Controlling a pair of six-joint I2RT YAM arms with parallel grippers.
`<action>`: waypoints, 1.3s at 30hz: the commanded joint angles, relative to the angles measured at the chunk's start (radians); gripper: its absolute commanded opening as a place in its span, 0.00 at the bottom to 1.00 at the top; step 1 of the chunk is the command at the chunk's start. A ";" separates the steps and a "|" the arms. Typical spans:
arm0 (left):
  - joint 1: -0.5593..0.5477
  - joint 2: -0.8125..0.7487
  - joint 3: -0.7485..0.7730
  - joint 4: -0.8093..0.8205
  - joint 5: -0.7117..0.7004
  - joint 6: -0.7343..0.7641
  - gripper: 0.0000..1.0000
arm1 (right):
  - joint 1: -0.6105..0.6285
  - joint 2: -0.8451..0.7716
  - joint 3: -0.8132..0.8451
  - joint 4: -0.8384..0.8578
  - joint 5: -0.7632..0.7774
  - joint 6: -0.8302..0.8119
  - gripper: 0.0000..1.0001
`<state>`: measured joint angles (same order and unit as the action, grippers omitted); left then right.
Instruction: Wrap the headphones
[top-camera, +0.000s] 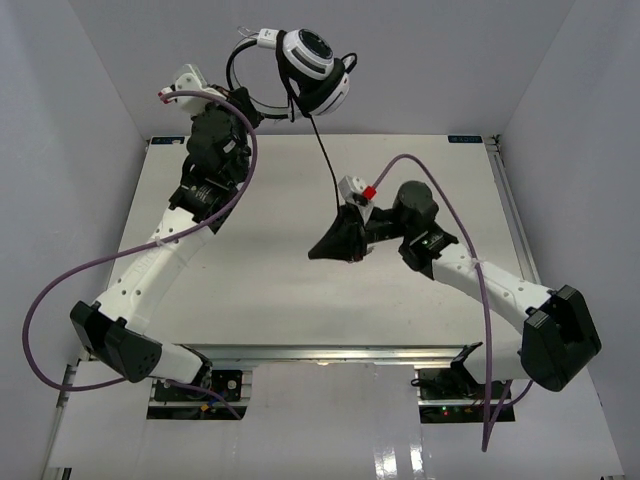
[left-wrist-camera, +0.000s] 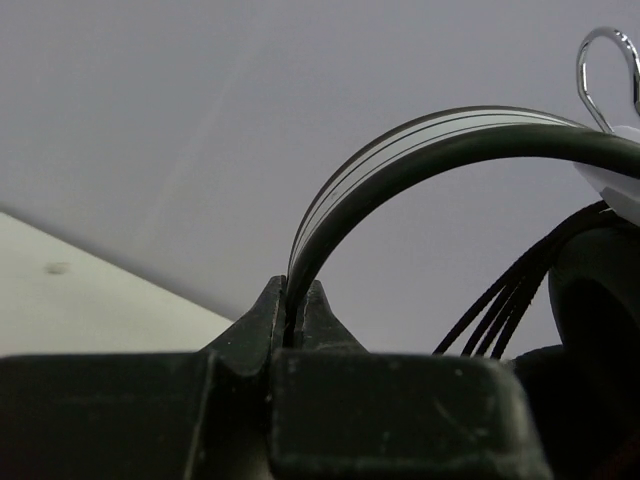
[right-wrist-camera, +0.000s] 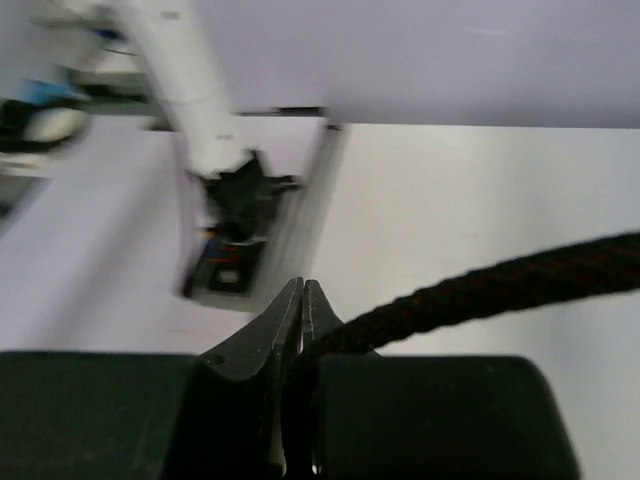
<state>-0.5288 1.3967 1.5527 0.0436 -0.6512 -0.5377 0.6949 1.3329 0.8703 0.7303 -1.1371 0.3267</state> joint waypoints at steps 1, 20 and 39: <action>0.033 0.058 0.003 -0.029 -0.111 0.319 0.00 | 0.000 -0.041 0.325 -0.966 0.419 -0.763 0.08; 0.007 -0.053 -0.348 -0.268 0.885 0.573 0.00 | 0.019 0.171 0.547 -1.129 1.498 -1.482 0.08; 0.037 -0.160 -0.576 0.042 0.705 -0.163 0.00 | -0.281 0.269 0.241 -0.585 -0.091 -0.579 0.14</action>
<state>-0.5119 1.2496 0.9798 -0.0974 0.1573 -0.4622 0.4289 1.4840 1.1439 -0.1585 -0.7897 -0.6433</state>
